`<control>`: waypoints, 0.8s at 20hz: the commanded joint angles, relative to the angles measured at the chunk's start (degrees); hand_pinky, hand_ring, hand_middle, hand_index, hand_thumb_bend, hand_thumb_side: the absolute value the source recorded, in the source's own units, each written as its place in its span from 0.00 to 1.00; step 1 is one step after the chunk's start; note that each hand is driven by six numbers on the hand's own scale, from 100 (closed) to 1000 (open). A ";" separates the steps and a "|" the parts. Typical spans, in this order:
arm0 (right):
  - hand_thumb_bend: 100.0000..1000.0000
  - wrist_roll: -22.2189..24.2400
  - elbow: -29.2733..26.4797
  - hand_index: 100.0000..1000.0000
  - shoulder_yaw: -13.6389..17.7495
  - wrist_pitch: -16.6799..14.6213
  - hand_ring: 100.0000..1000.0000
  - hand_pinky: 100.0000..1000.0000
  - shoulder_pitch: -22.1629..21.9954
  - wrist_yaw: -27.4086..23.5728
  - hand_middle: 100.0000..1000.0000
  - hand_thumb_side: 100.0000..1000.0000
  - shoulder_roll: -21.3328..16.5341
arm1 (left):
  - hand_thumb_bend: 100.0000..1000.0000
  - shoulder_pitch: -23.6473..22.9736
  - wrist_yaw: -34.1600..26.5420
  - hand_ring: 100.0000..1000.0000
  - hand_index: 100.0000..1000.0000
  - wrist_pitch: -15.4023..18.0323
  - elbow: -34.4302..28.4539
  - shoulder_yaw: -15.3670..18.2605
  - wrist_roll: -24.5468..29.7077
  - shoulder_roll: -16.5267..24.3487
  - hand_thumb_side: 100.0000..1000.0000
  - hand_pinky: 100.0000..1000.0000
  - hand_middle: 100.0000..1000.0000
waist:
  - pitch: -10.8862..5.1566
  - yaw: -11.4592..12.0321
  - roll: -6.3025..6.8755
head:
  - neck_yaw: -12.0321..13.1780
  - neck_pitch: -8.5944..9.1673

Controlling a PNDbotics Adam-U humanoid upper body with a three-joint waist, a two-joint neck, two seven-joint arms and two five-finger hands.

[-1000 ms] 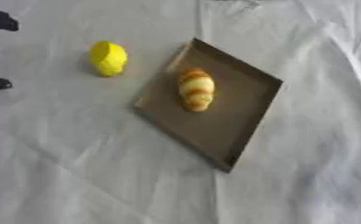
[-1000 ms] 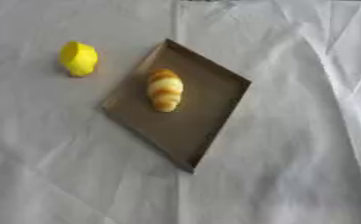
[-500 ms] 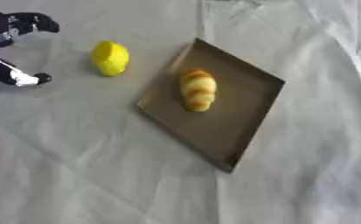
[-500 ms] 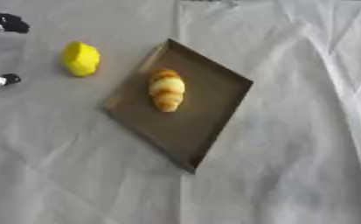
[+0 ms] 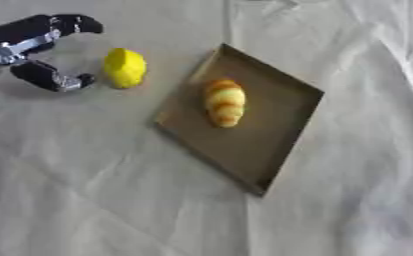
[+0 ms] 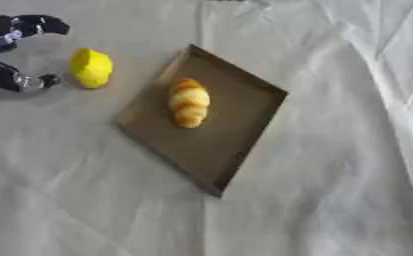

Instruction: Pick up objects on the table and place them in the box.

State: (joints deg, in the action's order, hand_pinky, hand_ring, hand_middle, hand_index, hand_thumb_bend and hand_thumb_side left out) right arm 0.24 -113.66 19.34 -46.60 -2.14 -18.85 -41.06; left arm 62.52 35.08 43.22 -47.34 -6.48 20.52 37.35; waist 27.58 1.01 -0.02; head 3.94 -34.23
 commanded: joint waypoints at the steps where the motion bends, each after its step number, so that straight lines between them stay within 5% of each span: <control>1: 0.00 0.89 -0.93 0.88 0.32 1.01 0.66 0.93 0.40 -1.24 0.72 0.53 -0.97 | 0.35 1.20 -1.49 1.00 0.96 8.75 -0.29 0.60 10.70 0.79 0.50 1.00 0.91 | -1.18 -0.21 0.15 | 0.22 -0.06; 16: 0.00 4.62 -0.93 0.87 -0.29 5.63 0.65 0.94 2.00 -4.80 0.71 0.54 -0.48 | 0.37 1.54 2.88 0.99 0.92 8.75 2.79 2.73 11.85 -0.60 0.45 0.94 0.82 | -0.50 -1.59 1.21 | 1.14 -0.40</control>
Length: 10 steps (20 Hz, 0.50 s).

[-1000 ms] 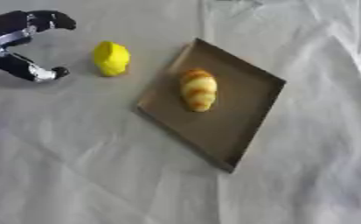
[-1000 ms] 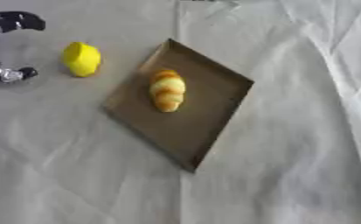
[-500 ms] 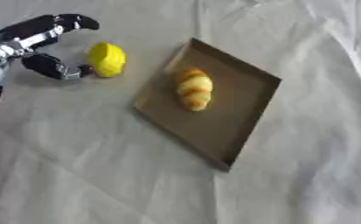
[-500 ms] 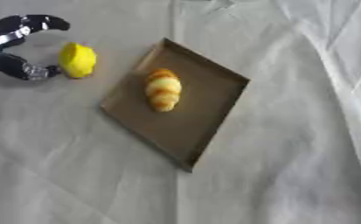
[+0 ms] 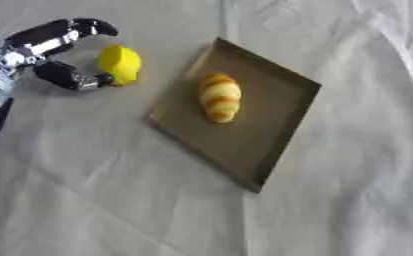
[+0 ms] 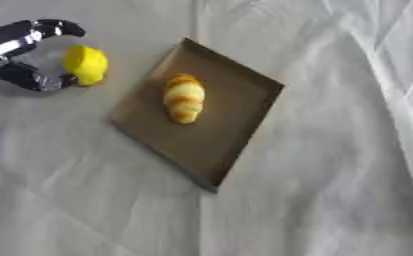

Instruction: Pick up objects on the table and place them in the box.

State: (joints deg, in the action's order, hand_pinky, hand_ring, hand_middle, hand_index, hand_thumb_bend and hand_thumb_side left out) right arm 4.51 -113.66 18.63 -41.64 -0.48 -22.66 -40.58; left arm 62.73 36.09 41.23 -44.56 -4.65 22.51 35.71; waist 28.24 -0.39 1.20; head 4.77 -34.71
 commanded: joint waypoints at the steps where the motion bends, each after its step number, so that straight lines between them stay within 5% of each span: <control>1: 0.00 0.50 -0.93 0.87 0.42 0.94 0.65 0.94 0.37 -1.19 0.71 0.54 -0.88 | 0.36 1.31 2.76 0.98 0.92 10.74 0.29 0.95 9.25 0.95 0.44 0.93 0.81 | -1.14 -0.25 0.03 | 0.34 0.05; 5: 0.00 1.05 -0.93 0.87 0.50 1.78 0.64 0.94 0.38 -1.81 0.70 0.54 -0.50 | 0.31 1.22 5.52 0.90 0.86 10.74 0.67 0.64 6.13 0.50 0.38 0.88 0.73 | -1.05 -0.46 0.12 | 0.48 -0.06; 10: 0.00 1.37 -0.93 0.87 0.85 3.46 0.64 0.94 0.19 -2.48 0.70 0.54 0.08 | 0.03 1.02 4.96 0.83 0.76 10.74 0.74 -0.15 3.00 -0.11 0.24 0.85 0.67 | -1.07 -0.60 0.15 | 0.60 -0.43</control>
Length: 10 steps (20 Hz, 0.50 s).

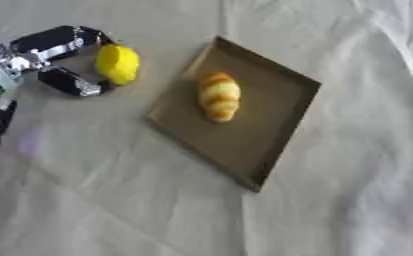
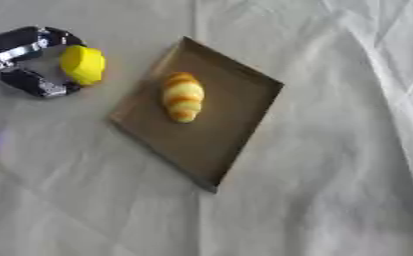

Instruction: Pick up objects on the table and place them in the box.

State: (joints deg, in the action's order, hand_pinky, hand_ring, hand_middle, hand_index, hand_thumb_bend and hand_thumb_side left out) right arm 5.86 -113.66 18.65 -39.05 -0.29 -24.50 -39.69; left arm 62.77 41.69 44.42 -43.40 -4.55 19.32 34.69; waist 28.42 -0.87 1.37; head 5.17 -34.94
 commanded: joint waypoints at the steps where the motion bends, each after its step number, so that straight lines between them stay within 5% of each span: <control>1: 0.00 0.09 -0.93 0.87 0.88 1.33 0.64 0.94 -0.09 -0.73 0.70 0.55 -0.69 | 0.00 0.94 -1.59 0.82 0.75 7.55 -0.71 -0.45 5.96 0.85 0.22 0.85 0.66 | -1.28 -0.12 -0.03 | 0.22 -0.21; 10: 0.00 0.20 -0.93 0.87 1.42 4.82 0.63 0.95 -0.82 -0.75 0.69 0.55 0.13 | 0.00 0.71 -12.93 0.75 0.64 7.37 -3.13 -0.19 6.82 0.86 0.08 0.83 0.55 | -1.68 0.23 -0.27 | -0.05 -0.50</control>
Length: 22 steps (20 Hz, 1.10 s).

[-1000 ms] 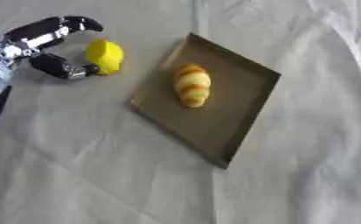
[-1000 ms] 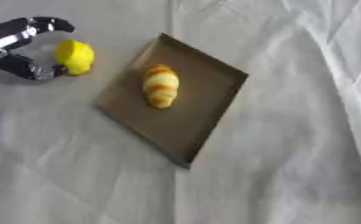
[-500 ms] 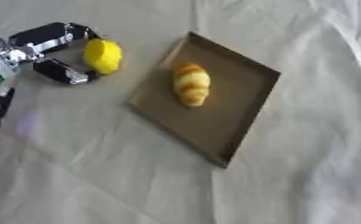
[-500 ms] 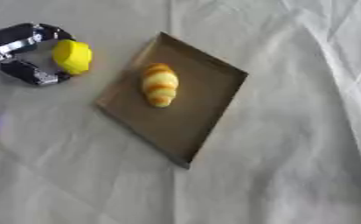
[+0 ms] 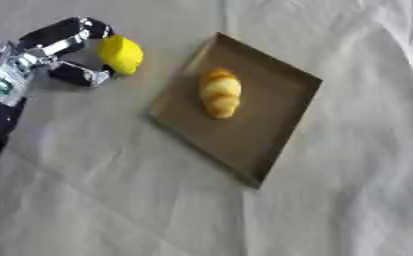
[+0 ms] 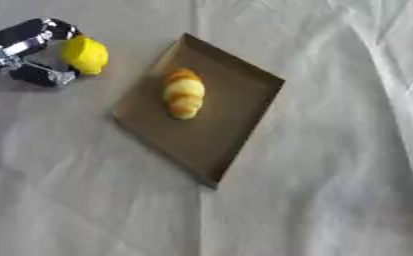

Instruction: Pick up objects on the table and place them in the box.

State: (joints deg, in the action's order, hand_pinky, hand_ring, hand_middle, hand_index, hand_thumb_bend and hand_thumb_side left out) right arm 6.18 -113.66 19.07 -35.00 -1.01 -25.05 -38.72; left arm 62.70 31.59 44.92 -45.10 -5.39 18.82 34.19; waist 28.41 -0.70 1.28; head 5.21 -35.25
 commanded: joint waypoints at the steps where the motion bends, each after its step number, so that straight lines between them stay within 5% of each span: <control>1: 0.00 -0.15 -0.93 0.86 1.03 1.00 0.63 0.95 -0.13 -0.21 0.69 0.55 -0.83 | 0.00 0.80 -4.00 0.75 0.63 6.62 -1.80 0.78 7.45 1.43 0.10 0.83 0.54 | -1.74 0.13 -0.20 | -0.15 -0.24; 12: 0.00 -0.70 -0.93 0.86 1.22 1.35 0.64 0.95 -0.44 -0.46 0.69 0.55 -1.48 | 0.00 3.18 -13.06 0.73 0.60 3.24 -9.14 -0.66 12.06 -0.68 0.11 0.80 0.52 | -2.76 0.98 -0.53 | -1.18 -0.95; 22: 0.00 -0.53 -0.93 0.86 0.65 1.07 0.64 0.95 0.32 -1.41 0.69 0.54 -2.43 | 0.00 5.89 -8.70 0.71 0.60 1.49 -14.28 -4.73 15.18 -10.34 0.05 0.78 0.51 | -3.39 1.54 -1.22 | -1.77 -1.25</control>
State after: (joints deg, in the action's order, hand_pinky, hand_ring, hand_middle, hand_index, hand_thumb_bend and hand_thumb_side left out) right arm 5.54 -113.66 19.33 -33.79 -0.97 -25.85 -39.13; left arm 67.18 22.04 38.24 -58.00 -10.02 25.51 24.27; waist 26.74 0.84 0.21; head 3.43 -36.27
